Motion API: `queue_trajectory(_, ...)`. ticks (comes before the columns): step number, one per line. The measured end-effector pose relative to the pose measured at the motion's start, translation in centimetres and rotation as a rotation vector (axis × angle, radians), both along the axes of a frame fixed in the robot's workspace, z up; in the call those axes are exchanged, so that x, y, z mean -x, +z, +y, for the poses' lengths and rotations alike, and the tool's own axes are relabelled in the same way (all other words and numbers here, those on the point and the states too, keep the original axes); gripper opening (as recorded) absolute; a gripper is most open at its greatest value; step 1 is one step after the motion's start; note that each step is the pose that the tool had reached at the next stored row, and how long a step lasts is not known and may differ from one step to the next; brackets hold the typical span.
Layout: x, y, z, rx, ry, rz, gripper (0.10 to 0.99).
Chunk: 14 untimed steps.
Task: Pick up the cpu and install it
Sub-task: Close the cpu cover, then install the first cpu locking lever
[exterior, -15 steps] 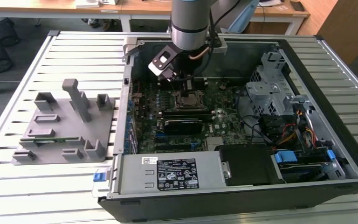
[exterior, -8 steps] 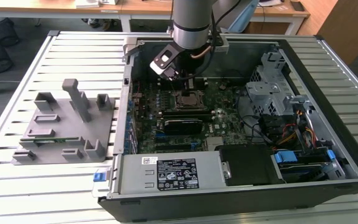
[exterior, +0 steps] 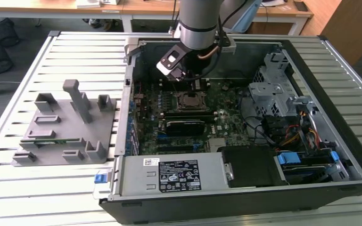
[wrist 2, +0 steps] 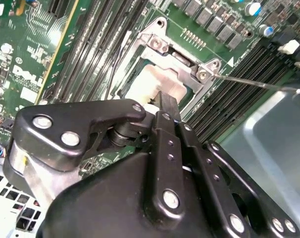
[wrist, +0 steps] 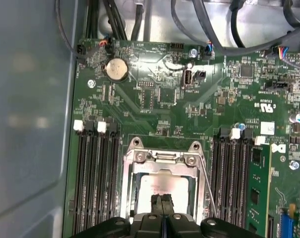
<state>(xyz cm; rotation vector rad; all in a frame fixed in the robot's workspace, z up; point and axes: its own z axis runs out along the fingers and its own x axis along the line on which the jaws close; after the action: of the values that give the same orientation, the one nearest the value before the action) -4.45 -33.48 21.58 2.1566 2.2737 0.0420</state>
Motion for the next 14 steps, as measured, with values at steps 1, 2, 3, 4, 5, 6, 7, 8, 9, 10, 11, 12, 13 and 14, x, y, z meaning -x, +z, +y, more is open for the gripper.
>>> queue_trajectory(1,-0.08,0.00,0.00,0.000,0.000,0.0000,0.106)
queue_trajectory(2,-0.16,0.00,0.00,0.000,0.000,-0.0001,0.106)
queue_trajectory(3,-0.24,0.00,0.00,0.000,0.000,-0.0001,0.106)
queue_trajectory(4,-0.29,0.00,0.00,0.000,0.000,-0.0001,0.106)
queue_trajectory(5,-0.32,0.00,0.00,0.000,0.000,-0.0001,0.106)
queue_trajectory(6,-0.32,0.00,0.00,0.000,0.000,-0.0001,0.106)
queue_trajectory(7,-0.32,0.00,0.00,0.000,0.000,-0.0001,0.106)
queue_trajectory(8,-0.33,0.00,0.00,0.000,0.000,0.0000,0.106)
queue_trajectory(9,-0.34,0.05,0.00,0.000,0.000,0.0001,0.106)
queue_trajectory(10,-0.34,0.14,0.00,0.000,0.000,0.0000,0.106)
queue_trajectory(11,-0.34,0.28,0.00,0.000,0.000,-0.0001,0.106)
queue_trajectory(12,-0.34,0.47,0.00,0.000,0.000,-0.0002,0.106)
queue_trajectory(13,-0.34,0.70,0.00,0.000,0.000,-0.0001,0.106)
queue_trajectory(14,-0.34,0.92,0.00,0.000,0.000,-0.0001,0.106)
